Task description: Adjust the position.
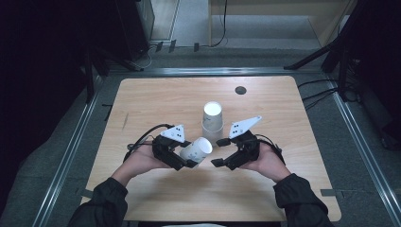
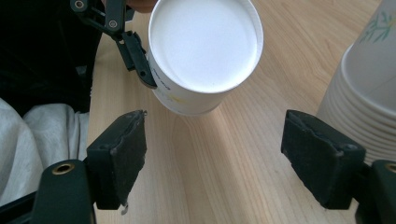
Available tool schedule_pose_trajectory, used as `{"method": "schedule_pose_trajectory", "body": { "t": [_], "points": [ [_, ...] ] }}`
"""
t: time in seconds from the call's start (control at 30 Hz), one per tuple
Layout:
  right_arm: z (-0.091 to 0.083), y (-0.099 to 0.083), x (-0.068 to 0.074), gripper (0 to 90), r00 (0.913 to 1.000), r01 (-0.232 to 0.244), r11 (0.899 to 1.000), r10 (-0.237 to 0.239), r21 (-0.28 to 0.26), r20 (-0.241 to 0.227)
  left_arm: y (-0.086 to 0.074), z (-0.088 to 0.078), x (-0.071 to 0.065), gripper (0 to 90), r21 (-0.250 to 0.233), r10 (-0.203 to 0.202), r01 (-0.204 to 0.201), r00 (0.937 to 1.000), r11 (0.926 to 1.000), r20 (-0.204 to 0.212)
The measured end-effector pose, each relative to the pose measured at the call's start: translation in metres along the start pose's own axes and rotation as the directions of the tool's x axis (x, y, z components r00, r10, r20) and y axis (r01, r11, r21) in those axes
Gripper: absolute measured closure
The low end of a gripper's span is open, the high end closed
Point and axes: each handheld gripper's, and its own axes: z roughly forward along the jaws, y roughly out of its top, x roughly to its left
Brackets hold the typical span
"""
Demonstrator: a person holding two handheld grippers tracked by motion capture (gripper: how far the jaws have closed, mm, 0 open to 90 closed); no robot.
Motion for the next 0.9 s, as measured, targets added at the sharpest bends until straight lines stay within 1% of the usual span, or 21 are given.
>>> {"method": "schedule_pose_trajectory", "body": {
  "t": [0.03,0.07,0.1,0.13,0.17,0.27,0.4,0.43,0.47,0.5,0.53,0.57,0.6,0.67,0.7,0.73,0.77,0.8,0.83,0.87,0.9],
  "points": [
    [0.001,-0.001,0.000,22.9,1.0000,0.007,1.000,-0.007,0.003,0.006,0.000,0.000,0.000,29.4,0.000,0.000,0.000,1.0000,1.0000,0.000],
    [0.001,-0.002,0.001,22.9,1.0000,0.001,1.000,-0.001,0.011,0.006,0.001,0.000,0.001,29.3,0.010,0.001,-0.001,1.0000,1.0000,-0.003],
    [0.002,-0.003,0.001,22.9,0.9999,0.005,1.000,-0.005,0.014,0.011,0.002,0.002,0.002,29.3,0.032,-0.010,0.010,0.9999,0.9994,-0.001],
    [0.002,-0.003,0.002,22.9,0.9999,0.005,1.000,-0.005,0.017,0.013,0.003,0.003,0.003,29.3,0.049,-0.007,0.007,1.0000,0.9988,-0.004],
    [0.003,-0.004,0.002,23.1,0.9999,0.000,1.000,0.000,0.019,0.015,0.003,0.003,0.003,29.3,0.049,-0.007,0.007,1.0000,0.9988,-0.004],
    [0.003,-0.006,0.003,23.0,0.9997,0.004,1.000,-0.004,0.014,0.023,0.006,0.007,0.003,29.2,0.096,-0.009,0.010,0.9999,0.9954,-0.008],
    [0.004,-0.007,0.004,23.1,0.9994,0.003,1.000,-0.003,-0.001,0.035,0.009,0.015,0.003,28.8,0.121,0.000,-0.002,0.9998,0.9927,0.019],
    [0.005,-0.007,0.004,23.1,0.9993,0.005,1.000,-0.005,-0.005,0.036,0.010,0.018,0.002,28.8,0.137,0.007,-0.011,0.9995,0.9904,0.031],
    [0.005,-0.007,0.004,23.1,0.9993,0.005,1.000,-0.005,-0.005,0.036,0.010,0.018,0.002,28.8,0.137,0.007,-0.011,0.9995,0.9904,0.031],
    [0.005,-0.007,0.005,23.2,0.9994,0.004,1.000,-0.004,-0.003,0.034,0.011,0.020,0.001,28.8,0.148,0.019,-0.023,0.9993,0.9887,0.032],
    [0.006,-0.008,0.006,23.2,0.9993,0.014,1.000,-0.014,0.003,0.035,0.013,0.022,0.000,28.8,0.168,0.046,-0.051,0.9985,0.9844,0.029],
    [0.006,-0.008,0.006,23.2,0.9993,0.014,1.000,-0.014,0.003,0.035,0.013,0.022,0.000,28.8,0.168,0.046,-0.051,0.9985,0.9844,0.029],
    [0.008,-0.008,0.006,23.2,0.9989,0.027,1.000,-0.027,0.008,0.038,0.015,0.023,-0.001,28.9,0.175,0.053,-0.058,0.9980,0.9829,0.035],
    [0.009,-0.008,0.007,23.3,0.9990,0.028,1.000,-0.028,0.012,0.036,0.015,0.024,-0.002,28.9,0.178,0.055,-0.060,0.9979,0.9823,0.035],
    [0.010,-0.008,0.008,23.5,0.9990,0.032,0.999,-0.033,0.018,0.030,0.015,0.025,-0.003,28.9,0.197,0.063,-0.067,0.9976,0.9781,0.029],
    [0.011,-0.008,0.008,23.5,0.9990,0.035,0.999,-0.035,0.019,0.026,0.015,0.026,-0.004,28.9,0.205,0.073,-0.076,0.9971,0.9757,0.024],
    [0.011,-0.008,0.008,23.5,0.9990,0.035,0.999,-0.035,0.019,0.026,0.015,0.026,-0.004,28.9,0.205,0.073,-0.076,0.9971,0.9757,0.024],
    [0.013,-0.008,0.009,23.8,0.9989,0.040,0.999,-0.041,0.023,0.021,0.015,0.028,-0.006,28.9,0.222,0.088,-0.090,0.9959,0.9709,0.020],
    [0.013,-0.008,0.009,23.8,0.9989,0.040,0.999,-0.041,0.023,0.021,0.015,0.028,-0.006,28.9,0.222,0.088,-0.090,0.9959,0.9709,0.020],
    [0.015,-0.007,0.010,24.1,0.9987,0.048,0.999,-0.049,0.026,0.016,0.015,0.030,-0.008,28.9,0.228,0.102,-0.105,0.9944,0.9680,0.028],
    [0.015,-0.007,0.010,24.1,0.9987,0.048,0.999,-0.049,0.026,0.016,0.015,0.030,-0.008,28.8,0.228,0.102,-0.105,0.9944,0.9680,0.028]
  ]
}}
